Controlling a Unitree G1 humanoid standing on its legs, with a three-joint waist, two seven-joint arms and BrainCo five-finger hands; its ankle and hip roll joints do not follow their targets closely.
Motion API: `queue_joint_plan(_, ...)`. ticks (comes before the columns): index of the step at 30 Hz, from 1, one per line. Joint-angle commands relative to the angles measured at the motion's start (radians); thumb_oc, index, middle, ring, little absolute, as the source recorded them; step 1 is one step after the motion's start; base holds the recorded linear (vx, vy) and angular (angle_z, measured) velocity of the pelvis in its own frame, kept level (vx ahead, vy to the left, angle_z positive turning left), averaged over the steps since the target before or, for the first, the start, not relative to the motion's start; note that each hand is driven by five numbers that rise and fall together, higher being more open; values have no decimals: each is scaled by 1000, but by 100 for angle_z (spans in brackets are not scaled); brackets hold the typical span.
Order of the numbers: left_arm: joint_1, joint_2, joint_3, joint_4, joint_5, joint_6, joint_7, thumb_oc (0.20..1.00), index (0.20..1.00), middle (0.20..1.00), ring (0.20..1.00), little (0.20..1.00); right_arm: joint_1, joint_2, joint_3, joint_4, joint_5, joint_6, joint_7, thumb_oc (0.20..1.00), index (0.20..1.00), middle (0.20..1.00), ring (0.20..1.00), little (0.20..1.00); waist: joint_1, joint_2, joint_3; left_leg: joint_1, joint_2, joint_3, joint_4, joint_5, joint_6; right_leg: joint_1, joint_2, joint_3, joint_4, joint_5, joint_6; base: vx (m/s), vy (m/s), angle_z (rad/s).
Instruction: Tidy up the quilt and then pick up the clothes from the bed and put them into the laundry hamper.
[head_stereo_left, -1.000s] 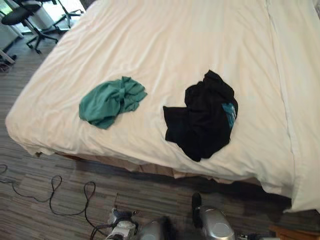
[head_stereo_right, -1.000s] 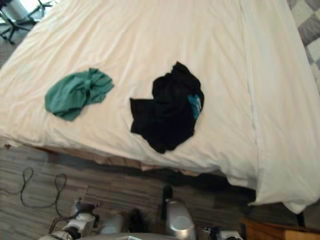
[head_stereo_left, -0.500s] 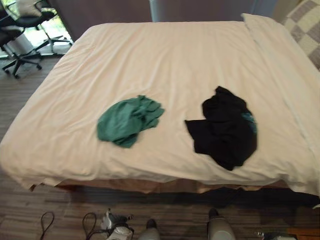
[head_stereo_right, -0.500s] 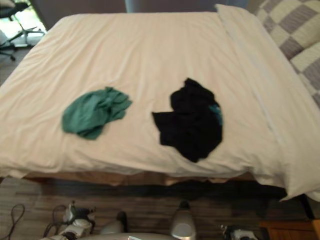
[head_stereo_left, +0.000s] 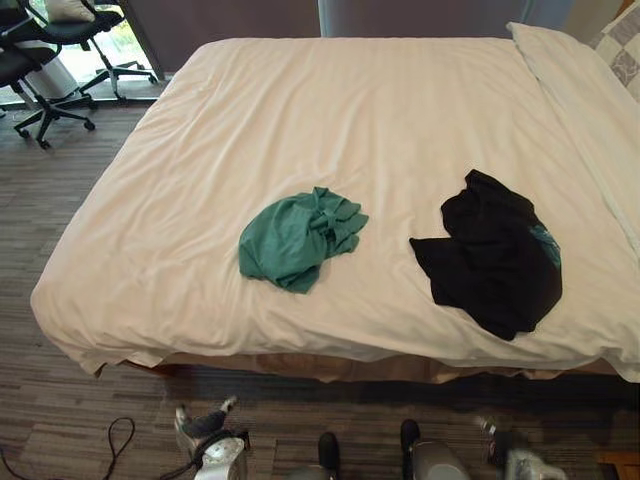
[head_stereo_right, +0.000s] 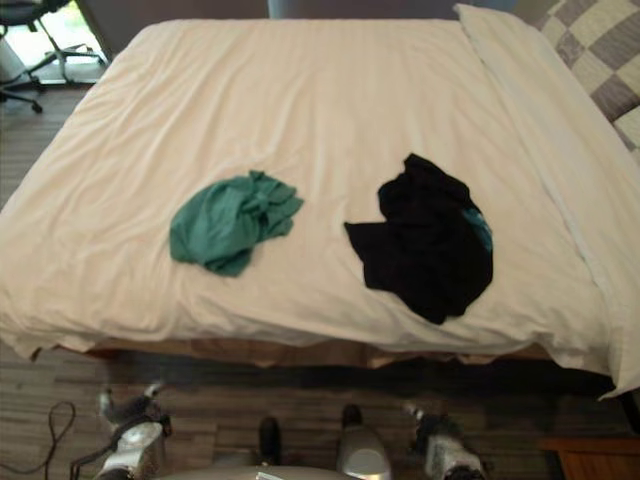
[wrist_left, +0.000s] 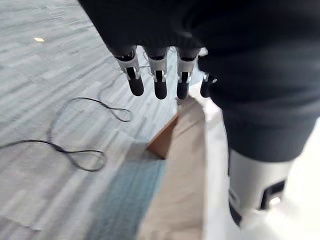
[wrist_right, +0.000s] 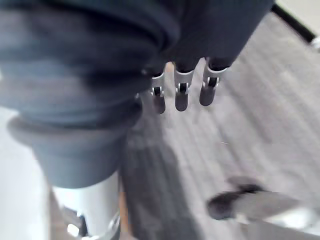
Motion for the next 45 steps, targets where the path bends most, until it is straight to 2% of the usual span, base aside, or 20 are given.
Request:
queue_joint_plan(1, -18, 116, 84, -266, 122, -18, 56, 1000, 1000, 1000, 1000, 1000, -13, -117, -89, -299, -109, 4, -223, 1000, 1000, 1000, 1000, 1000, 0, -69, 21, 13, 65, -7, 53, -73, -34, 74, 0, 35, -121, 70, 11, 111, 3, 5)
queue_joint_plan(3, 18, 169, 149, -536, 160, 34, 54, 1000, 1000, 1000, 1000, 1000, 11, -185, -209, -554, -254, 86, -281, 1000, 1000, 1000, 1000, 1000, -6, -73, 15, 13, 60, -3, 50, -75, -37, 90, -1, 35, -152, 75, 10, 101, 34, 5)
queue_joint_plan(6, 48, 212, 228, -771, 193, 76, 131, 1000, 1000, 1000, 1000, 1000, 4, -233, -313, -752, -322, 104, -224, 1000, 1000, 1000, 1000, 1000, -4, -70, 8, 13, 54, -9, 41, -79, -42, 104, 4, 40, -178, 74, 8, 52, 42, -1)
queue_joint_plan(10, 52, 258, 310, -887, 216, 84, 133, 1000, 1000, 1000, 1000, 1000, -35, -292, -328, -871, -372, 128, -165, 1000, 1000, 1000, 1000, 1000, 3, -73, -4, 15, 55, -10, 37, -75, -49, 117, 5, 33, -191, 70, 5, 52, 1, -3)
queue_joint_plan(14, 11, 322, 337, -952, 242, 156, 70, 1000, 1000, 1000, 1000, 1000, -125, -373, -265, -945, -411, 163, -49, 1000, 1000, 1000, 1000, 1000, 17, -75, -21, 13, 59, -12, 29, -68, -58, 132, 10, 29, -209, 65, -3, 78, -1, -2)
queue_joint_plan(16, -61, 372, 294, -910, 252, 195, 16, 1000, 1000, 1000, 1000, 1000, -250, -416, -162, -930, -429, 235, -10, 1000, 1000, 1000, 1000, 1000, 23, -75, -28, 9, 67, -4, 28, -61, -66, 137, 10, 25, -212, 62, -6, 95, -1, -1)
queue_joint_plan(17, -73, 379, 289, -902, 255, 202, 3, 1000, 1000, 1000, 1000, 1000, -270, -421, -147, -925, -433, 244, 0, 1000, 1000, 1000, 1000, 1000, 23, -74, -27, 8, 68, -4, 29, -60, -67, 137, 10, 25, -212, 61, -6, 123, -3, -2)
queue_joint_plan(18, -142, 425, 234, -848, 259, 215, -34, 1000, 1000, 1000, 1000, 1000, -374, -444, -63, -893, -441, 311, 23, 1000, 1000, 1000, 1000, 1000, 26, -72, -28, 2, 74, 1, 31, -55, -70, 134, 8, 24, -210, 61, -7, 94, 1, 1)
queue_joint_plan(20, -218, 464, 187, -782, 260, 217, -51, 1000, 1000, 1000, 1000, 1000, -474, -460, 4, -852, -445, 354, 34, 1000, 1000, 1000, 1000, 1000, 24, -68, -18, -7, 79, 4, 37, -51, -73, 125, 8, 27, -205, 60, -8, 44, 1, 1)
queue_joint_plan(21, -313, 514, 124, -693, 261, 216, -79, 1000, 1000, 1000, 1000, 1000, -589, -481, 79, -791, -436, 382, 43, 1000, 1000, 1000, 1000, 1000, 20, -62, 1, -19, 85, 12, 41, -46, -78, 109, 7, 30, -200, 62, -7, -33, 22, -1)
queue_joint_plan(22, -356, 531, 97, -654, 265, 208, -88, 1000, 1000, 1000, 1000, 1000, -636, -487, 106, -759, -441, 383, 46, 1000, 1000, 1000, 1000, 1000, 18, -60, 11, -25, 87, 15, 43, -44, -80, 99, 6, 32, -197, 64, -6, -147, 34, -4)
queue_joint_plan(25, -795, 633, -187, -326, 260, 123, -98, 1000, 1000, 1000, 1000, 1000, -1052, -505, 345, -458, -377, 320, 21, 1000, 1000, 1000, 1000, 1000, 6, -43, 126, -102, 98, 48, 48, -29, -90, -11, 6, 52, -176, 81, 3, -399, 40, -4)
queue_joint_plan(26, -832, 633, -211, -304, 265, 116, -102, 1000, 1000, 1000, 1000, 1000, -1081, -504, 362, -435, -373, 316, 22, 1000, 1000, 1000, 1000, 1000, 7, -42, 137, -112, 99, 50, 49, -26, -91, -22, 6, 54, -174, 84, 4, -365, 5, -13)
queue_joint_plan(27, -969, 629, -310, -207, 248, 100, -77, 1000, 1000, 1000, 1000, 1000, -1191, -496, 442, -335, -350, 281, 15, 1000, 1000, 1000, 1000, 1000, 1, -37, 168, -142, 101, 54, 48, -18, -92, -58, 11, 65, -172, 93, 5, -182, 2, -12)
queue_joint_plan(29, -1093, 607, -407, -108, 208, 79, -51, 1000, 1000, 1000, 1000, 1000, -1297, -488, 550, -241, -315, 259, 13, 1000, 1000, 1000, 1000, 1000, -9, -36, 201, -174, 103, 56, 50, -11, -92, -94, 17, 78, -170, 106, 8, -142, -4, -19)
queue_joint_plan(34, -1118, 599, -425, -86, 201, 78, -50, 1000, 1000, 1000, 1000, 1000, -1318, -485, 574, -217, -312, 255, 18, 1000, 1000, 1000, 1000, 1000, -11, -35, 207, -182, 103, 56, 52, -10, -92, -102, 19, 81, -169, 109, 8, -19, -1, -22)
queue_joint_plan(35, -1206, 489, -503, 18, 145, 124, -15, 1000, 1000, 1000, 1000, 1000, -1396, -393, 701, -57, -325, 237, 8, 1000, 1000, 1000, 1000, 1000, -24, -32, 256, -233, 99, 48, 59, 0, -91, -157, 27, 100, -161, 122, 5, -42, -20, -1)
queue_joint_plan(36, -1214, 462, -511, 40, 134, 151, -12, 1000, 1000, 1000, 1000, 1000, -1403, -366, 713, -20, -321, 244, 6, 1000, 1000, 1000, 1000, 1000, -22, -30, 265, -250, 97, 45, 64, 1, -90, -172, 26, 99, -157, 123, 4, -59, -34, -7)
queue_joint_plan(43, -1167, 366, -478, 141, 106, 311, 93, 1000, 1000, 1000, 1000, 1000, -1388, -262, 736, 44, -295, 268, -11, 1000, 1000, 1000, 1000, 1000, -17, -18, 313, -284, 79, 40, 72, 12, -90, -200, 20, 84, -139, 122, -2, -20, -9, -7)
queue_joint_plan(45, -1140, 338, -463, 155, 160, 349, 102, 1000, 1000, 1000, 1000, 1000, -1368, -221, 723, 39, -289, 282, -29, 1000, 1000, 1000, 1000, 1000, -15, -15, 328, -282, 74, 46, 75, 12, -88, -200, 16, 77, -129, 116, -4, 0, 0, 0)
